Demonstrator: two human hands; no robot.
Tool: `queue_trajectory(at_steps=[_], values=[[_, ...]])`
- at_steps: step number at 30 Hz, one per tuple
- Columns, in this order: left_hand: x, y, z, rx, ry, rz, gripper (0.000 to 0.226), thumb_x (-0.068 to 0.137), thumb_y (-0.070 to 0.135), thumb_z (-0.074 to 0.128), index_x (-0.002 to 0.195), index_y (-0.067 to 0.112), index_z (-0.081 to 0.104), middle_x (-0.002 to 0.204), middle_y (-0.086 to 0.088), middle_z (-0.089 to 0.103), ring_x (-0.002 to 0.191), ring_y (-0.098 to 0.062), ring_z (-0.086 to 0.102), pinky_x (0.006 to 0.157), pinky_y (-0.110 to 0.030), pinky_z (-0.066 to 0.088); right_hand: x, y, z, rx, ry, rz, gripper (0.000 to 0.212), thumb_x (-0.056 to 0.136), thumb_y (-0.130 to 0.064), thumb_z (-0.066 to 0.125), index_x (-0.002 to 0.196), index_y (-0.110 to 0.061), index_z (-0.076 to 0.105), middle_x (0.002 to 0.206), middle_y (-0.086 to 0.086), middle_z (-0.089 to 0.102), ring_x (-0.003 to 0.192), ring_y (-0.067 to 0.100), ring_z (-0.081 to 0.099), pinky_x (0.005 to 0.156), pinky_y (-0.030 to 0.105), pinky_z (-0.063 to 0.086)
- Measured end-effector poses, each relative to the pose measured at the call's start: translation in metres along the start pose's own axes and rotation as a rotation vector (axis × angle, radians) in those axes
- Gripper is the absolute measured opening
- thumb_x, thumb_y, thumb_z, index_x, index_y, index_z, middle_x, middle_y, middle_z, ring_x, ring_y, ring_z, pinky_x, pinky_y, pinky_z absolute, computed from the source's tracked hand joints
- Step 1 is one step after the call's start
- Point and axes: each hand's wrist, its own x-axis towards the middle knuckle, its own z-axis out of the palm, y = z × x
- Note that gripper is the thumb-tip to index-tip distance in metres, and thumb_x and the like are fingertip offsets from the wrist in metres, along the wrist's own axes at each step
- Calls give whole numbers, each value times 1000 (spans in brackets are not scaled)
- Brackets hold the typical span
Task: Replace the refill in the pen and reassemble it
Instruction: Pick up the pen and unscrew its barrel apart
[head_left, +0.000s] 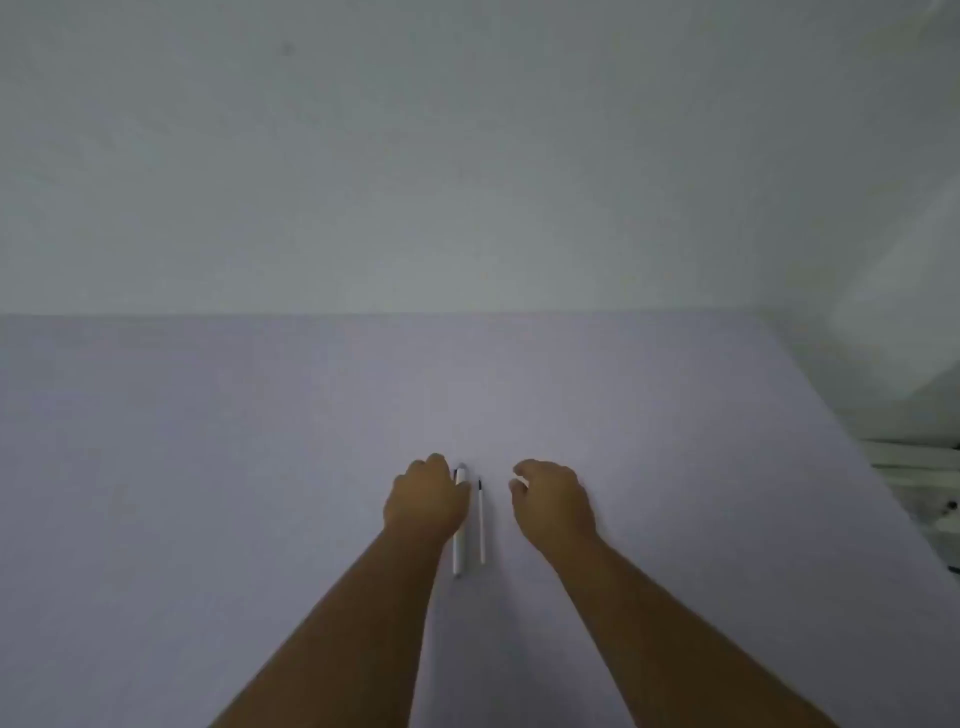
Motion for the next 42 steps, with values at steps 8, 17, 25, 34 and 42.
queue_trajectory(at_steps=[8, 17, 25, 34, 42], values=[[12, -9, 39, -202, -62, -168, 22, 79, 18, 59, 99, 10, 55, 94, -9, 63, 80, -25, 60, 66, -30, 47, 9, 12, 28, 94, -34, 44, 20, 91, -24, 50, 90, -13, 68, 95, 6, 69, 94, 24, 59, 77, 36, 53], [7, -9, 28, -451, -40, -16, 17, 77, 28, 70, 85, 27, 55, 73, 9, 63, 66, -4, 59, 54, -16, 42, 25, -13, 28, 593, -119, 286, 28, 85, -38, 63, 91, -12, 70, 77, -6, 62, 77, 15, 58, 68, 27, 43], [3, -10, 14, -640, -246, -83, 17, 81, 28, 68, 73, 13, 68, 71, -4, 66, 65, -19, 60, 72, -36, 56, 28, -25, 17, 792, -168, 406, 24, 81, -25, 64, 59, -15, 65, 68, 8, 64, 67, 23, 59, 81, 47, 56], [-2, -25, 10, -725, -336, -158, 20, 81, 23, 71, 82, 3, 72, 74, -8, 70, 64, -17, 64, 58, -23, 55, 42, -2, 0, 767, -139, 474, 23, 84, -16, 55, 63, -12, 63, 63, 4, 61, 52, 14, 58, 67, 32, 53], [1, -30, 11, -763, -225, -176, 16, 81, 23, 70, 78, 7, 71, 77, -11, 71, 66, -20, 64, 59, -24, 56, 24, 5, 18, 308, -196, 231, 17, 86, -18, 57, 93, -6, 66, 93, 13, 71, 76, 24, 63, 68, 29, 49]])
